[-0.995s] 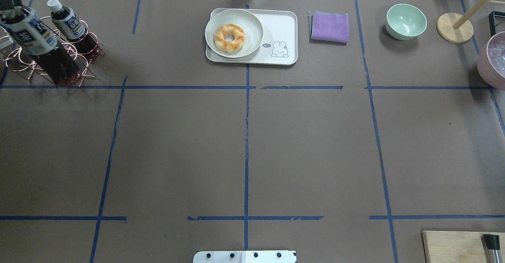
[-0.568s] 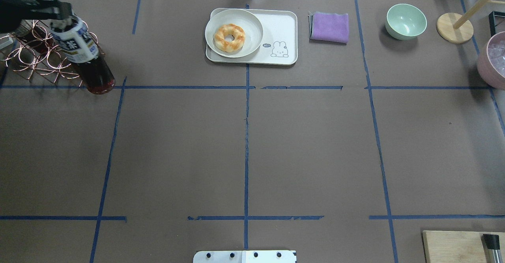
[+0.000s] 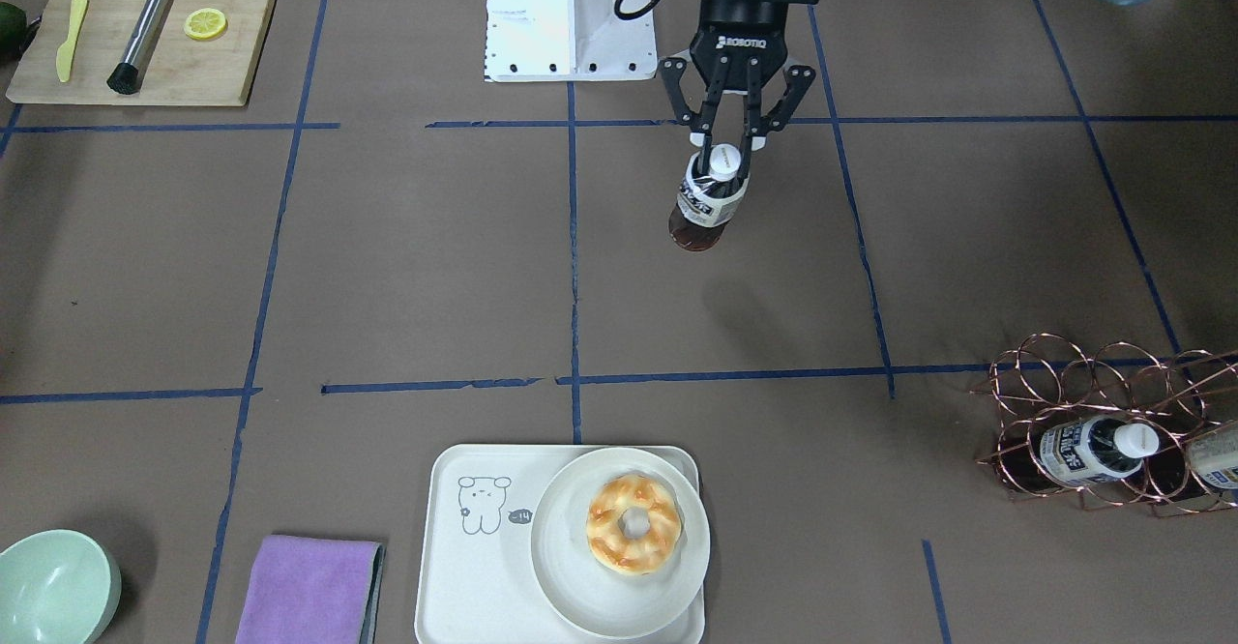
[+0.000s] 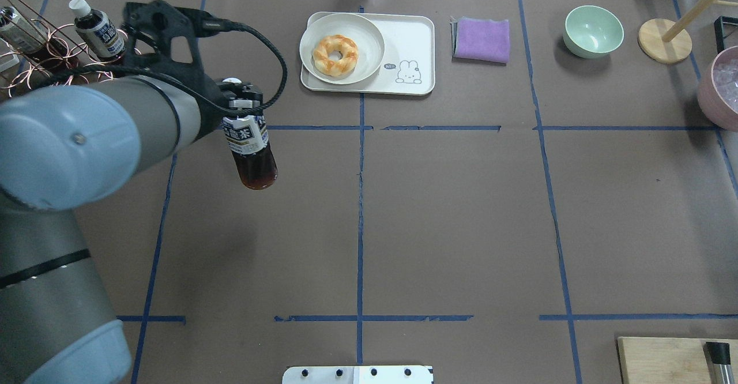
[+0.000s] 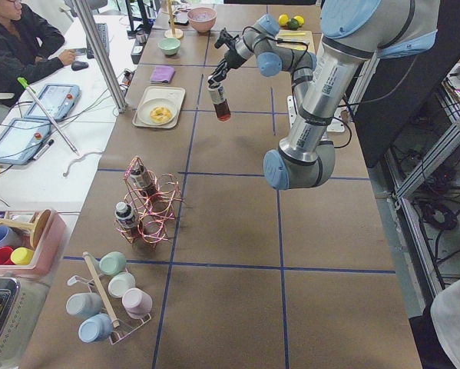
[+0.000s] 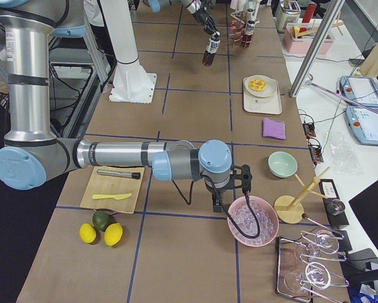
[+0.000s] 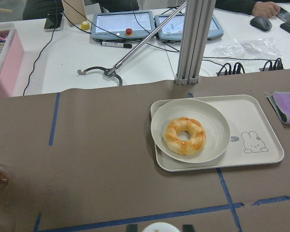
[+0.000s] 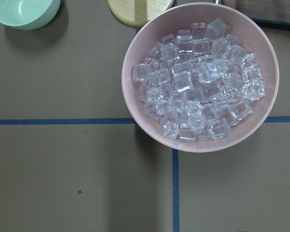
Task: Place tea on tray
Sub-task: 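Grasp the tea bottle with the left gripper and lift it out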
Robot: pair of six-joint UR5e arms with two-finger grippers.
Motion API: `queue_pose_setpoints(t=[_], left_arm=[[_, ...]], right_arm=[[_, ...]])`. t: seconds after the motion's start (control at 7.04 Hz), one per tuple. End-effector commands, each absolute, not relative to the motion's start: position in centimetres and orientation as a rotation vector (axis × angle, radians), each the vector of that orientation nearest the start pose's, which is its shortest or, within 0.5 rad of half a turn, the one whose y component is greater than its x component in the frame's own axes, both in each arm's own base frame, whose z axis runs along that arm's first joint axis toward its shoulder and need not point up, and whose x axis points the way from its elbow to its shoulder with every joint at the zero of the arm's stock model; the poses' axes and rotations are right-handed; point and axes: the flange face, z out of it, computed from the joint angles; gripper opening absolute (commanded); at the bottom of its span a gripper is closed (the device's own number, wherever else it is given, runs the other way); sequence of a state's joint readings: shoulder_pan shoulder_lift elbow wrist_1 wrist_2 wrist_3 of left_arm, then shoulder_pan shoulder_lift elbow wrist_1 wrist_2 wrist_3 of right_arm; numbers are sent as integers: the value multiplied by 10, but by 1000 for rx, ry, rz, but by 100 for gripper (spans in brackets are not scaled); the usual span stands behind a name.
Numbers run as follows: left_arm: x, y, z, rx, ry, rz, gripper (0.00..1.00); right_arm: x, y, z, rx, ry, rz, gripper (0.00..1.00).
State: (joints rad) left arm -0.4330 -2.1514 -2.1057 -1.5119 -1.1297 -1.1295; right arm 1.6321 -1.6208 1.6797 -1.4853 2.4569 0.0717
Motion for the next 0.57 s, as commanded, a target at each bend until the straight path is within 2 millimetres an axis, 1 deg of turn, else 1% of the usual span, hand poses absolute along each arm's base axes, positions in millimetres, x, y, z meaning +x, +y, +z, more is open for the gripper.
queue_pose_setpoints(t=[0.0,0.14,0.28,0.43], left_arm=[[463,-380,131,864,810,-263,0],[478,-371,134,899,788,-268,0],[493,-366,119,946,807,-299,0],[514,-359,105,944,829,-286,0]], right_arm=[[85,-473,611,133,-886,58,100],[85,-473,611,133,-886,58,100],[85,-472,613,130,-886,58,100],[85,-471,613,129,-886,58,100]])
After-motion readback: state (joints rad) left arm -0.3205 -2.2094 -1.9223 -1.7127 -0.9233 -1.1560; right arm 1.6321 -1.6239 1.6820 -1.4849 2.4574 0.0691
